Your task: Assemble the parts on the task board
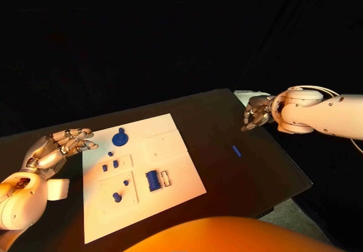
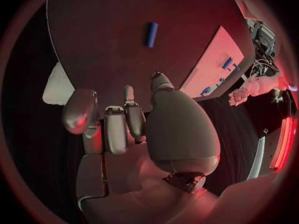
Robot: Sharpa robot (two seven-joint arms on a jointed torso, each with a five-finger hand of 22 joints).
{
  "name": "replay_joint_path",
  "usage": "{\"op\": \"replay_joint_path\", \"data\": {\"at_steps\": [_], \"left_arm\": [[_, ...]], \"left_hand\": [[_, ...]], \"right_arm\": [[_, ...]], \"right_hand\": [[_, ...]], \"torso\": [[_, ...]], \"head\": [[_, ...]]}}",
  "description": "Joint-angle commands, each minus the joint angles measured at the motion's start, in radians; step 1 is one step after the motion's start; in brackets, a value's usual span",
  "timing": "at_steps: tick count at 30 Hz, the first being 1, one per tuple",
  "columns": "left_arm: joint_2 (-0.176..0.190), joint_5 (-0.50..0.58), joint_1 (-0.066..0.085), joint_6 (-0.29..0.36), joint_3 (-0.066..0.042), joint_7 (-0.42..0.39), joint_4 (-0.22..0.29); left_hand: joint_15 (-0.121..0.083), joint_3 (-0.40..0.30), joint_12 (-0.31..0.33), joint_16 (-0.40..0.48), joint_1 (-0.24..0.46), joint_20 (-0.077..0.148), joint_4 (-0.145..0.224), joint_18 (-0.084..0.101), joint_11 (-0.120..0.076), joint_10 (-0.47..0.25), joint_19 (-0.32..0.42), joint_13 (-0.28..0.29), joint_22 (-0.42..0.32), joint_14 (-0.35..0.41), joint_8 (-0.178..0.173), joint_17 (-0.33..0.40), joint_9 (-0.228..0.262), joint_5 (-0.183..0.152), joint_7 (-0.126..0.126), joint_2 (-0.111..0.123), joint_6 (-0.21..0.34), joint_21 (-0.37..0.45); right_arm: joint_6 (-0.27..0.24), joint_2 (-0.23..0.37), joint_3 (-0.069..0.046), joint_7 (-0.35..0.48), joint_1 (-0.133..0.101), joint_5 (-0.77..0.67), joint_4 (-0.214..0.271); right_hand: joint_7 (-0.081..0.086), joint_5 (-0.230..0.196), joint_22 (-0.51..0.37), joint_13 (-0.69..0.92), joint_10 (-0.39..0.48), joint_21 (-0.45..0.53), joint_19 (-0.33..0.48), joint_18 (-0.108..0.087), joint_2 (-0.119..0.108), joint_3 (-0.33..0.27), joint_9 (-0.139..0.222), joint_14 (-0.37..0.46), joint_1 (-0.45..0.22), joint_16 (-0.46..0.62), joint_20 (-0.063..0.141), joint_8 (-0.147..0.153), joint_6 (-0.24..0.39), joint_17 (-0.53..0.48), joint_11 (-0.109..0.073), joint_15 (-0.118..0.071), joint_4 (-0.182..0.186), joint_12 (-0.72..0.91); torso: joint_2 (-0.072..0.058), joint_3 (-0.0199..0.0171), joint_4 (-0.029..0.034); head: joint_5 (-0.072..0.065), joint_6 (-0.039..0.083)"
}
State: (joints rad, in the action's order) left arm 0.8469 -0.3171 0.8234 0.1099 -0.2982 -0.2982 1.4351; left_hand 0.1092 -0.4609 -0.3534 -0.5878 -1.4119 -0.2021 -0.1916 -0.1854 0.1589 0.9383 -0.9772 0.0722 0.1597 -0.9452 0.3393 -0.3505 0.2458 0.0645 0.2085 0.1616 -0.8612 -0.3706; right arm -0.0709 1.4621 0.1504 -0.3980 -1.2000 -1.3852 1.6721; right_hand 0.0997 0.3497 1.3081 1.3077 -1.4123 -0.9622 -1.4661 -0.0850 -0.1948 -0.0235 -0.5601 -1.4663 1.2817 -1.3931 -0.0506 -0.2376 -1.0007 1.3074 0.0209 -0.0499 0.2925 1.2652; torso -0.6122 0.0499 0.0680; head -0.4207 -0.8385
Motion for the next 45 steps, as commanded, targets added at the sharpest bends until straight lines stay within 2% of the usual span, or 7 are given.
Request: {"op": "replay_joint_path", "data": {"at_steps": [1,7,9,17,20,37,45], "left_arm": [[-0.006,0.006,-0.001,-0.004,0.0,-0.013,-0.001],[-0.006,0.006,-0.001,-0.004,0.0,-0.013,0.0],[-0.005,0.006,-0.001,-0.003,0.0,-0.013,0.0],[-0.001,0.006,-0.001,-0.004,0.0,-0.012,0.002],[0.002,0.006,-0.001,-0.003,0.0,-0.011,0.003],[0.003,0.006,-0.001,-0.003,0.0,-0.007,0.003],[0.006,0.005,-0.001,-0.004,0.0,-0.006,0.005]], "left_hand": [[-0.002,0.005,-0.005,-0.006,0.001,-0.006,0.0,0.004,0.001,-0.006,0.0,0.001,-0.001,0.007,0.005,-0.001,-0.001,0.001,0.005,-0.003,0.005,0.006],[-0.002,0.005,-0.005,-0.006,0.001,-0.006,0.0,0.004,0.001,-0.006,0.0,0.001,-0.001,0.007,0.005,-0.001,-0.001,0.001,0.005,-0.003,0.005,0.006],[-0.002,0.005,-0.005,-0.006,0.001,-0.006,0.0,0.004,0.001,-0.006,0.0,0.001,-0.001,0.007,0.005,-0.001,-0.001,0.001,0.005,-0.003,0.005,0.006],[-0.002,0.005,-0.005,-0.006,0.001,-0.006,0.0,0.004,0.001,-0.006,0.0,0.001,-0.001,0.007,0.005,-0.001,-0.001,0.001,0.005,-0.003,0.005,0.006],[-0.002,0.005,-0.005,-0.006,0.001,-0.006,0.0,0.004,0.001,-0.006,0.0,0.001,-0.001,0.007,0.005,-0.001,-0.001,0.001,0.005,-0.003,0.005,0.006],[-0.003,0.005,-0.006,-0.006,0.001,-0.006,0.0,0.004,0.001,-0.005,-0.001,0.001,-0.002,0.008,0.006,-0.002,-0.001,0.001,0.004,-0.004,0.004,0.007],[-0.003,0.005,-0.006,-0.006,0.001,-0.006,0.0,0.004,0.001,-0.005,-0.001,0.001,-0.002,0.008,0.006,-0.002,-0.001,0.001,0.004,-0.004,0.004,0.007]], "right_arm": [[0.066,0.003,0.003,-0.079,0.001,-0.107,0.016],[0.072,-0.008,0.013,-0.095,0.011,-0.125,0.018],[0.072,-0.019,0.015,-0.097,0.026,-0.123,0.017],[0.069,-0.08,0.018,-0.098,0.1,-0.1,0.019],[0.072,-0.092,0.018,-0.097,0.114,-0.093,0.014],[0.057,-0.131,0.018,-0.1,0.139,-0.091,0.0],[0.042,-0.161,0.018,-0.101,0.158,-0.093,-0.019]], "right_hand": [[0.001,0.006,0.079,0.077,0.005,0.002,-0.02,-0.007,0.001,-0.008,-0.001,-0.046,-0.006,0.0,0.0,0.004,0.006,0.057,0.0,-0.001,0.0,-0.004],[0.0,0.007,0.091,0.086,-0.005,-0.04,-0.027,0.0,0.006,-0.013,-0.002,-0.054,-0.003,-0.024,0.0,0.002,0.003,0.085,-0.001,-0.001,0.0,0.012],[-0.001,0.006,0.093,0.088,-0.007,-0.046,-0.029,0.001,0.009,-0.02,-0.002,-0.057,-0.006,-0.03,0.0,0.002,0.003,0.093,-0.001,-0.001,0.001,0.016],[-0.002,-0.001,0.111,0.107,-0.027,-0.108,-0.043,0.01,0.025,-0.048,0.003,-0.071,-0.022,-0.068,0.001,0.001,-0.003,0.137,-0.002,-0.002,0.002,0.049],[-0.003,-0.002,0.117,0.114,-0.034,-0.127,-0.046,0.013,0.029,-0.053,0.004,-0.074,-0.023,-0.078,0.002,0.001,-0.006,0.149,-0.003,-0.003,0.001,0.061],[-0.007,-0.001,0.138,0.133,-0.052,-0.188,-0.056,0.022,0.045,-0.065,0.01,-0.083,-0.027,-0.107,0.004,-0.002,-0.018,0.182,-0.006,-0.005,0.001,0.093],[-0.01,0.011,0.155,0.145,-0.062,-0.229,-0.062,0.028,0.075,-0.051,0.021,-0.088,0.012,-0.124,0.007,0.002,-0.027,0.203,-0.009,-0.007,-0.002,0.112]], "torso": [[0.003,-0.0015,-0.0022],[0.001,0.0008,0.002],[0.001,0.0006,-0.0013],[0.001,-0.0005,0.0003],[0.0,-0.0007,-0.0002],[0.0,-0.0007,0.0],[0.0,-0.0005,0.0001]], "head": [[0.001,0.001],[0.0,0.003],[0.005,0.002],[0.012,-0.002],[0.014,-0.003],[0.02,-0.01],[0.027,-0.015]]}}
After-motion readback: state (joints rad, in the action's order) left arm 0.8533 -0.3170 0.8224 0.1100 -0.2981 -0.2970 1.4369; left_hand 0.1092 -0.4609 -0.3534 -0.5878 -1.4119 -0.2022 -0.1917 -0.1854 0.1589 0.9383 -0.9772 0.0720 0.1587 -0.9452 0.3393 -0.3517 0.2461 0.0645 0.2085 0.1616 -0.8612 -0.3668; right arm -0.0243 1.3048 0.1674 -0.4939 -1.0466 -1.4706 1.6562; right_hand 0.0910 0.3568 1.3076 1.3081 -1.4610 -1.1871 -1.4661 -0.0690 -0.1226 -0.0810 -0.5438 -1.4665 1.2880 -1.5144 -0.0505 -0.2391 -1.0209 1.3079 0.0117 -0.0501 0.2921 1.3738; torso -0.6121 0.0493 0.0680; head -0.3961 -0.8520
